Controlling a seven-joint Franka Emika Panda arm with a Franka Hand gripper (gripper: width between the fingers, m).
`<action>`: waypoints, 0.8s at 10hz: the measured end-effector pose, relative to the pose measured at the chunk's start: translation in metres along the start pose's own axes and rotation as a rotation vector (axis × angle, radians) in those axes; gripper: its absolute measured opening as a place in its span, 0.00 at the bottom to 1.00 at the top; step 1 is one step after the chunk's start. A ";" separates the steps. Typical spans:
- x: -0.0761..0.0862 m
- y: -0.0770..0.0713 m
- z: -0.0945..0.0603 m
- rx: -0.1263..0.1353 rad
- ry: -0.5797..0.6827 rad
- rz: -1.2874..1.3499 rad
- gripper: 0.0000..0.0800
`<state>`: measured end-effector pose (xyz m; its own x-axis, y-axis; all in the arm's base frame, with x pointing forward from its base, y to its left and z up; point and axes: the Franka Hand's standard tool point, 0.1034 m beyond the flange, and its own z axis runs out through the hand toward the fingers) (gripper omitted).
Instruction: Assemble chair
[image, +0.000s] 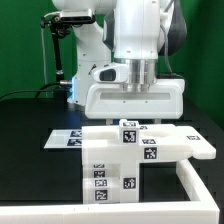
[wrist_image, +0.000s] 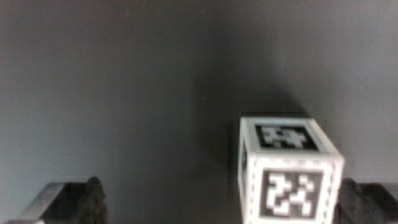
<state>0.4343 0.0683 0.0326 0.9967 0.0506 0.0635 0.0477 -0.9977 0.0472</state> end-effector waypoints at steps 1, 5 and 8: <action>0.001 -0.004 0.000 0.000 0.000 0.001 0.81; -0.004 -0.004 0.005 -0.004 -0.001 0.006 0.81; -0.014 -0.003 0.015 -0.005 -0.017 0.032 0.81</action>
Offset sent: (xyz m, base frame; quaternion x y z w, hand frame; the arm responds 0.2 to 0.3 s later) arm 0.0000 0.0000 0.0000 0.0000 0.0000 0.0000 1.0000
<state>0.4212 0.0700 0.0167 0.9987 0.0178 0.0480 0.0154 -0.9986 0.0507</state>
